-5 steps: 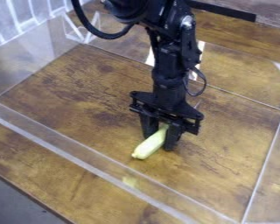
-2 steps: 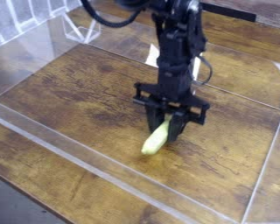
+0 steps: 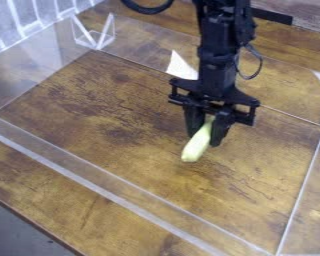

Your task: Move the green spoon to the left

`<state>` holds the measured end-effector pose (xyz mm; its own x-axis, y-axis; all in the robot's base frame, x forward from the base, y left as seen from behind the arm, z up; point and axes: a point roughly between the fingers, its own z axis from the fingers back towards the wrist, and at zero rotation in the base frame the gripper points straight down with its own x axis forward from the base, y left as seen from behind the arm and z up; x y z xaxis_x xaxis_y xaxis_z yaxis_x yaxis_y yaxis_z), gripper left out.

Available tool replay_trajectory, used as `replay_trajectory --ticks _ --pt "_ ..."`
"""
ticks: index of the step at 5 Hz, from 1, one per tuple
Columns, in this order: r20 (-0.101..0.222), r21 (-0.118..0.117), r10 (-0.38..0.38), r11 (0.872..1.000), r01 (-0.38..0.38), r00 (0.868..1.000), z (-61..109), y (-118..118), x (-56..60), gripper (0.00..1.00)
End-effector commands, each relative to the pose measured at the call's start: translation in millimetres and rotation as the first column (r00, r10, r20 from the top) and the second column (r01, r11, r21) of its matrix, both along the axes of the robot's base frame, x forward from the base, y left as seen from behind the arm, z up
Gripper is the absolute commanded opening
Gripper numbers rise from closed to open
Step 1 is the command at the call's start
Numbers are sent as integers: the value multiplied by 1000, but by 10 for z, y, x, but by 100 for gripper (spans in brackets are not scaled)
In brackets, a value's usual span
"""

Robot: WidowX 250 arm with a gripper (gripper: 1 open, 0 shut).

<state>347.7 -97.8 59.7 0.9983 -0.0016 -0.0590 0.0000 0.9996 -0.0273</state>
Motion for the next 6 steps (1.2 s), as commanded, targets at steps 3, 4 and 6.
replay_trajectory --ticks 3,4,6 --pt "-7 -26 93 995 -93 996 20 61 85 0" --pt "-19 -29 125 992 -125 992 -1 136 57 0" --pt "-48 -29 125 992 -127 991 7 92 0 0"
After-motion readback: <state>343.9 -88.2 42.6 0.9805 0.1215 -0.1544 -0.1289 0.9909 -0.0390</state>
